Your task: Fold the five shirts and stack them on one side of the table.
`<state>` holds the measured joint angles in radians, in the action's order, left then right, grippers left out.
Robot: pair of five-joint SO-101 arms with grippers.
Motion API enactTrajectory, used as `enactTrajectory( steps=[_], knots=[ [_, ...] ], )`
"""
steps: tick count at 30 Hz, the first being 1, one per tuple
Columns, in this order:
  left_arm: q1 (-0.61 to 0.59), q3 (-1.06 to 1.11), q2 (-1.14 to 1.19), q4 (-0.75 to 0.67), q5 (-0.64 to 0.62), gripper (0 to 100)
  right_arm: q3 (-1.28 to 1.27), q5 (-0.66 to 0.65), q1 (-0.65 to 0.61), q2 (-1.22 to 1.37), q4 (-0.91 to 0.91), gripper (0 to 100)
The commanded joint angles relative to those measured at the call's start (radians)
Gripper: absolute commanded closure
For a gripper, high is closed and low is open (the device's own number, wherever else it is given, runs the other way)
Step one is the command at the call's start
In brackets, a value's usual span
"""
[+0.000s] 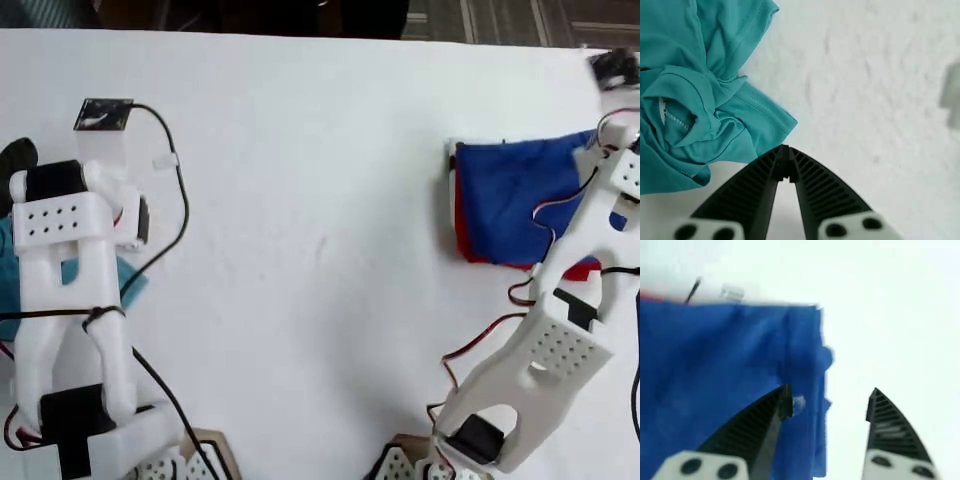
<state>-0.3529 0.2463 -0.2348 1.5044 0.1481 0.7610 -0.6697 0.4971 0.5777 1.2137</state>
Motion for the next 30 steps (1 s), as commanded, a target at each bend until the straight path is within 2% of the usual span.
enactTrajectory(
  steps=[1,4,6,8,17,24,28,30],
  knots=[
    [-0.008,-0.008,-0.011,0.000,0.003,97,0.126,0.146,0.015,-0.021,-0.007,81.1],
    [-0.008,-0.008,-0.011,0.000,0.003,97,0.123,0.167,0.013,-0.016,-0.002,98.7],
    [-0.008,-0.008,-0.011,-0.002,0.003,97,0.095,0.167,0.018,0.002,-0.005,95.6],
    [-0.008,-0.010,-0.011,-0.002,0.003,97,0.075,0.166,0.018,0.036,-0.015,97.8],
    [-0.008,-0.013,-0.011,0.014,0.005,97,0.084,0.175,0.042,0.291,-0.234,97.5],
    [-0.008,-0.016,-0.011,0.015,0.006,97,0.184,0.184,0.039,0.249,-0.087,97.5],
    [-0.008,-0.022,-0.011,0.018,0.006,97,0.299,0.310,0.038,0.173,0.074,97.5],
    [-0.008,-0.053,-0.032,0.040,0.006,97,0.358,0.331,0.038,0.127,0.156,97.5]
  ],
)
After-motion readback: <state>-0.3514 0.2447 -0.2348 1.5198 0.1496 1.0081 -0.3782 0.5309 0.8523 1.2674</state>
